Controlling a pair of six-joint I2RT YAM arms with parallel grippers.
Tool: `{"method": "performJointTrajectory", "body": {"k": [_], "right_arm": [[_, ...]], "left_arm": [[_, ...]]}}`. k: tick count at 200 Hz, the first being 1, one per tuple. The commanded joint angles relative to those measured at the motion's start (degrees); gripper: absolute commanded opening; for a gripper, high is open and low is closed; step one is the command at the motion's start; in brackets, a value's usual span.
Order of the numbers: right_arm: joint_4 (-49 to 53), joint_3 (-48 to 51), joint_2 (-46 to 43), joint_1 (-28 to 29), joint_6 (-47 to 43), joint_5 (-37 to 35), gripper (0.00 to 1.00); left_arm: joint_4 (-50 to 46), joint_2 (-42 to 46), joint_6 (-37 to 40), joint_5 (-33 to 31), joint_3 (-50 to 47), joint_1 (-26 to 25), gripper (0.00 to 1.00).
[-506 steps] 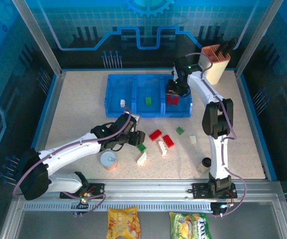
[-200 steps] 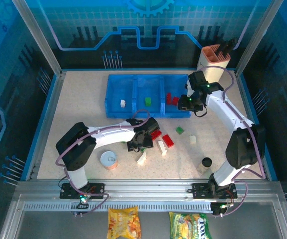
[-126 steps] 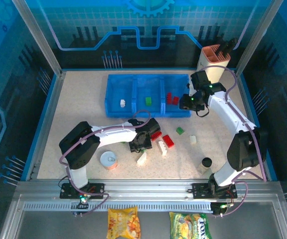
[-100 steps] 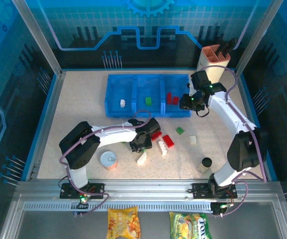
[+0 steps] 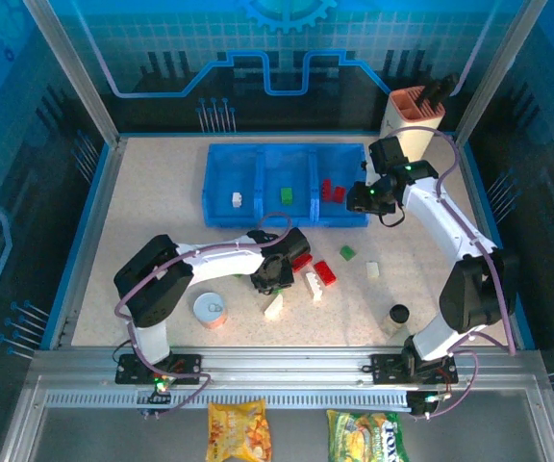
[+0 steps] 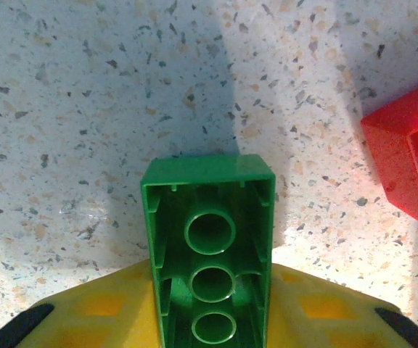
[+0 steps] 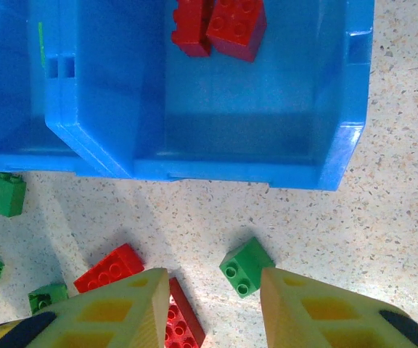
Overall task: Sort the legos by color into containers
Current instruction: Pick up the lego from the middle-left of the table.
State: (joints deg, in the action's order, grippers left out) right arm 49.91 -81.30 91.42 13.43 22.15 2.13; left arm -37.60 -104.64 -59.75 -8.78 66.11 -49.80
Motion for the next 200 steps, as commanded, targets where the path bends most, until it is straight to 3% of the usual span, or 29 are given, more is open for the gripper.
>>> {"method": "performJointTrajectory", "body": {"k": [1,103,157,200], "right_arm": [[0.5,0.7,-1.9,-0.6,-0.4,0.8,0.39],[2.2,2.4,-4.5,-0.2,0.2,-1.2,0.39],[3.9,3.6,-7.3,0.4,0.5,-3.1,0.39],[5.0,5.2,-9.6,1.0,1.2,-4.3,0.39]], "left_arm": [[-0.4,-0.3,1.7,0.3,-1.1,-0.2,0.35],[-5.0,3.9,13.2,-1.9,3.8,1.4,0.34],[-6.1,7.3,18.5,-0.7,6.2,6.2,0.34],[-6.7,5.3,22.9,0.4,12.0,10.4,0.34]]}}
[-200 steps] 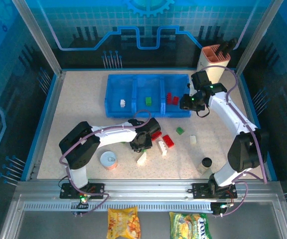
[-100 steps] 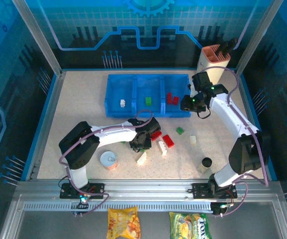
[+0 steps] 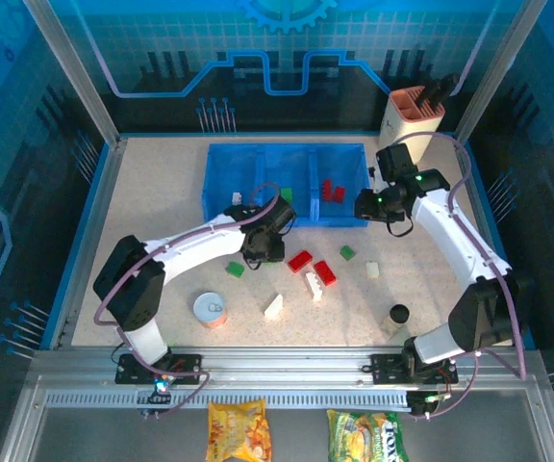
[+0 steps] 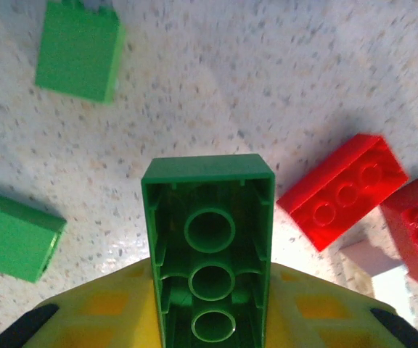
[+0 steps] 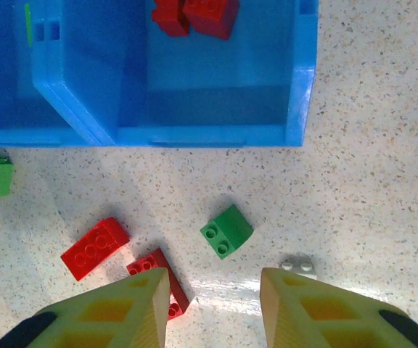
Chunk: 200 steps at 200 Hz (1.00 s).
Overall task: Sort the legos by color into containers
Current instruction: Pick up the lego from the middle-left of the table, then place the lego in the container.
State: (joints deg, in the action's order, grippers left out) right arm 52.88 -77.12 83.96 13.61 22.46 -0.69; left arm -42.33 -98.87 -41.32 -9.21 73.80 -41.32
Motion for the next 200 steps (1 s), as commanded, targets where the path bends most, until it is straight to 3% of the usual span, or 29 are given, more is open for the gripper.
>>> {"method": "performJointTrajectory", "body": {"k": [1,82,142,200], "right_arm": [[2.0,1.0,-2.2,0.8,0.9,-1.4,0.39],[4.2,1.6,-5.2,1.5,1.7,-3.4,0.39],[5.6,1.5,-6.9,1.6,1.4,-4.4,0.39],[6.4,1.5,-7.8,1.7,1.7,-4.6,0.39]], "left_arm": [[-2.0,-0.5,4.6,1.0,4.5,2.0,0.34],[-4.5,-13.0,10.2,3.5,25.0,6.4,0.33],[0.8,-22.0,12.7,13.1,34.2,10.4,0.34],[7.8,-28.2,14.2,22.1,36.6,12.9,0.35]]}}
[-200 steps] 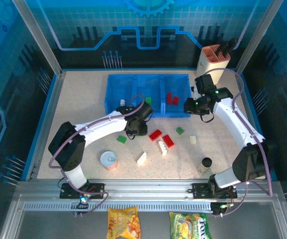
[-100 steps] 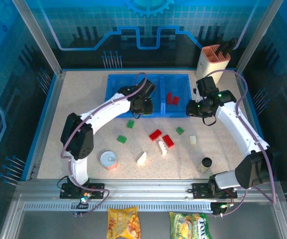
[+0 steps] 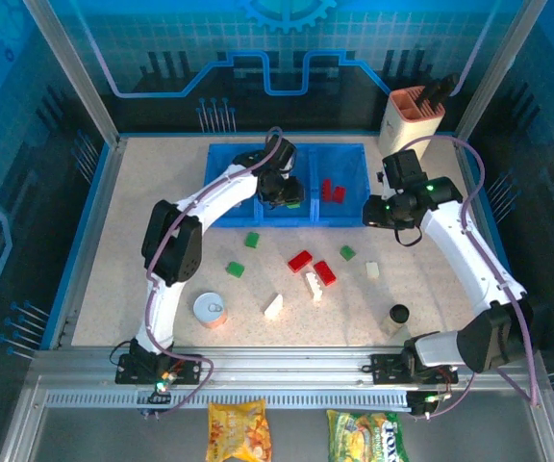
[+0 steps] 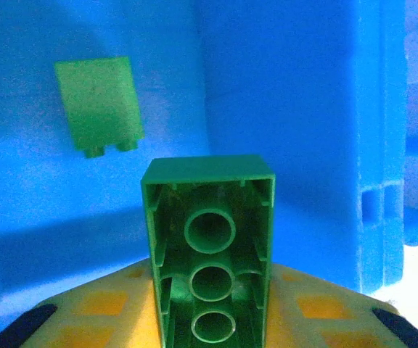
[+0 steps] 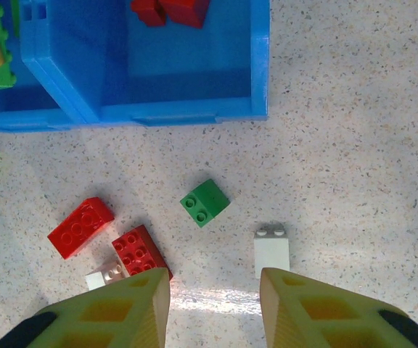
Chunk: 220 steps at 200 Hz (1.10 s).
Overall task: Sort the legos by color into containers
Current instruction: Place the lego in the container.
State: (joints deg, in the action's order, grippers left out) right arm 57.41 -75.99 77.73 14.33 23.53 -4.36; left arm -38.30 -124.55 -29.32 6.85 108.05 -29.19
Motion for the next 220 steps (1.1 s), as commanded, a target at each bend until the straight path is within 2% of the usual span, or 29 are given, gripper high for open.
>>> {"method": "performJointTrajectory", "body": {"k": [1,53,111,150,220], "right_arm": [[1.9,0.4,-1.6,0.9,0.5,-0.9,0.39],[2.2,0.0,-1.6,1.1,0.4,-1.0,0.39],[2.2,0.3,-1.6,1.3,0.5,-1.0,0.39],[1.9,0.8,-1.6,1.4,0.7,-1.0,0.39],[1.9,0.9,-1.5,1.7,0.4,-1.0,0.39]], "left_arm": [[3.9,-2.6,2.2,6.1,2.4,0.8,0.35],[6.2,-7.0,2.3,7.9,5.6,2.2,0.36],[5.0,-11.1,2.6,7.0,9.0,2.9,0.41],[5.1,-11.2,2.8,7.3,8.9,3.0,0.46],[6.2,-7.7,2.4,7.7,6.9,2.9,0.45]]}}
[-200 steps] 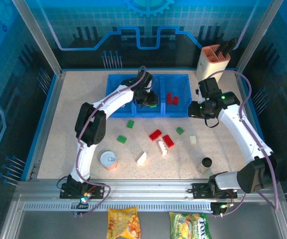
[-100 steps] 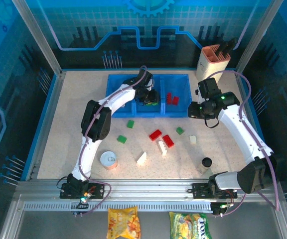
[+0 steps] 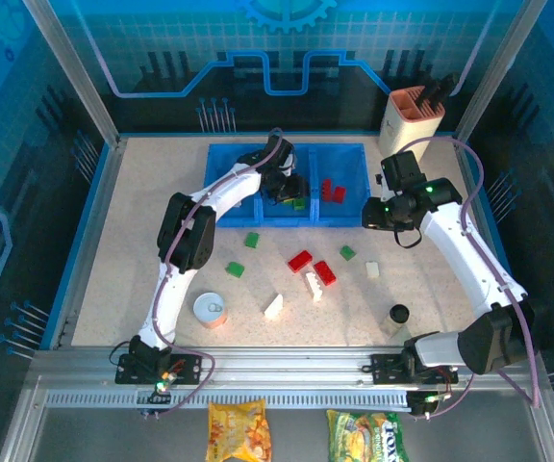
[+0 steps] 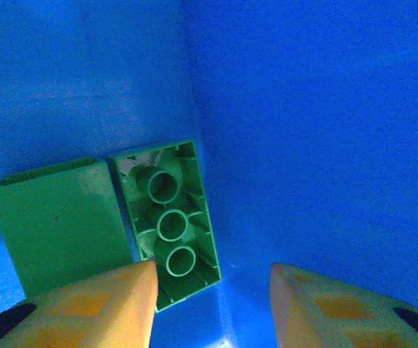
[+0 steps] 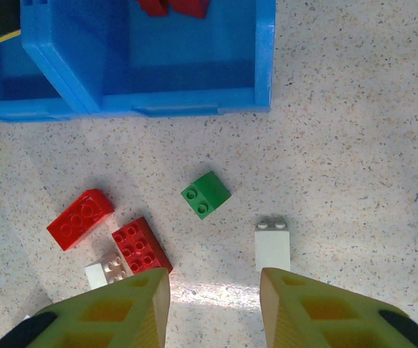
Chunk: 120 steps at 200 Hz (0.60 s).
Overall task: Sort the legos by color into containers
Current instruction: Place the lego in the container.
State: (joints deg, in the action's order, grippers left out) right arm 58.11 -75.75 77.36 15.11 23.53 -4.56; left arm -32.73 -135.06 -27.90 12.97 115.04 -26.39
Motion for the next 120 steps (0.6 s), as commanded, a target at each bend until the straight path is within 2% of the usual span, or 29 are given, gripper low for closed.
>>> {"method": "performJointTrajectory", "body": {"k": [1,120], "right_arm": [[1.2,0.6,-1.1,0.9,0.4,-0.8,0.39],[-0.5,3.2,1.1,3.3,1.2,0.0,0.39]], "left_arm": [[0.6,2.9,1.0,1.5,-0.1,0.1,0.45],[-4.1,15.4,2.9,-1.2,-9.4,-0.6,0.45]]}}
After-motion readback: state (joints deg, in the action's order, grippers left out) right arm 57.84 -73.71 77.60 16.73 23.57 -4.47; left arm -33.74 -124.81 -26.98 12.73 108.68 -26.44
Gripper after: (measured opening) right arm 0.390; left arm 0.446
